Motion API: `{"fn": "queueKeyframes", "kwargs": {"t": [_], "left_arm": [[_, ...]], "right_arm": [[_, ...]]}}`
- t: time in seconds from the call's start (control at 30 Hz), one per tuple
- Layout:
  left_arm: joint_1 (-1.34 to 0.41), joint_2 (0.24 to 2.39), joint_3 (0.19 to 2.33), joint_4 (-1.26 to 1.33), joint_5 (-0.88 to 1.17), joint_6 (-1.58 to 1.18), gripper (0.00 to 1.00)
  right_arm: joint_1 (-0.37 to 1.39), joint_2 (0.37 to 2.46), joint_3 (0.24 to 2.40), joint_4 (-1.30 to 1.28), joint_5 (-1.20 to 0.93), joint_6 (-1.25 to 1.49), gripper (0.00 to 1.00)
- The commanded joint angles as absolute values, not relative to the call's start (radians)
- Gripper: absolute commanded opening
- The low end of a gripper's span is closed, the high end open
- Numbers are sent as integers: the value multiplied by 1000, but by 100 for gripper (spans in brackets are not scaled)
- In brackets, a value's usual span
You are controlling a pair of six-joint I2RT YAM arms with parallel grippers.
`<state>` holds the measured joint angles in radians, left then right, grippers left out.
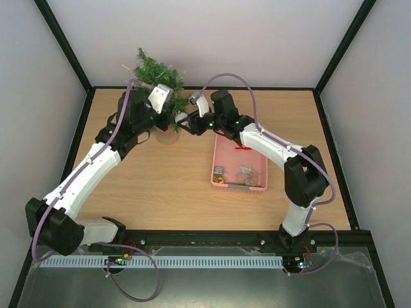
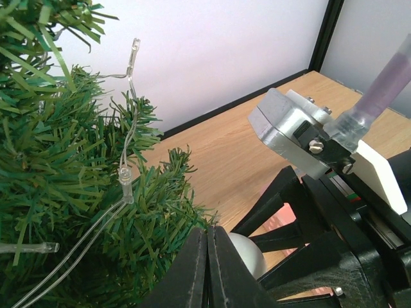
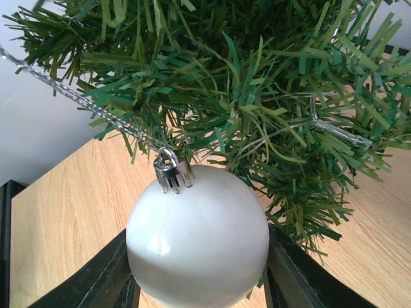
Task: Decorate the small christmas tree
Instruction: Hang the decoration item on the Christmas tree.
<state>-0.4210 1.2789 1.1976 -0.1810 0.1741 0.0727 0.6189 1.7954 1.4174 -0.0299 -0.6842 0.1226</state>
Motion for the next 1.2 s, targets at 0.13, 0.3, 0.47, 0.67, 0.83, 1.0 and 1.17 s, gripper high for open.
{"fn": "queueKeyframes", "kwargs": {"t": [0.13,0.3,0.47,0.67,0.83,1.0,1.17], "left_arm": [[-425,1302,1215,-144,183,104,2],[-425,1309,1208,-134,175,106,2],[-425,1320,1210,-126,161,111,2],[-425,1331,1199,-119,152,113,2],[-425,1338,1212,-133,132,115,2],[-425,1355,1233,-155,104,120,2],[-425,1345,1228,-168,101,117,2]], "right_arm": [[614,1784,1440,-52,-656,104,44],[613,1787,1439,-37,-669,109,44],[614,1791,1434,-29,-680,77,44],[613,1793,1441,-28,-682,70,44],[612,1798,1450,-32,-670,55,44],[614,1826,1499,-86,-668,29,45],[613,1813,1471,-73,-683,34,45]]}}
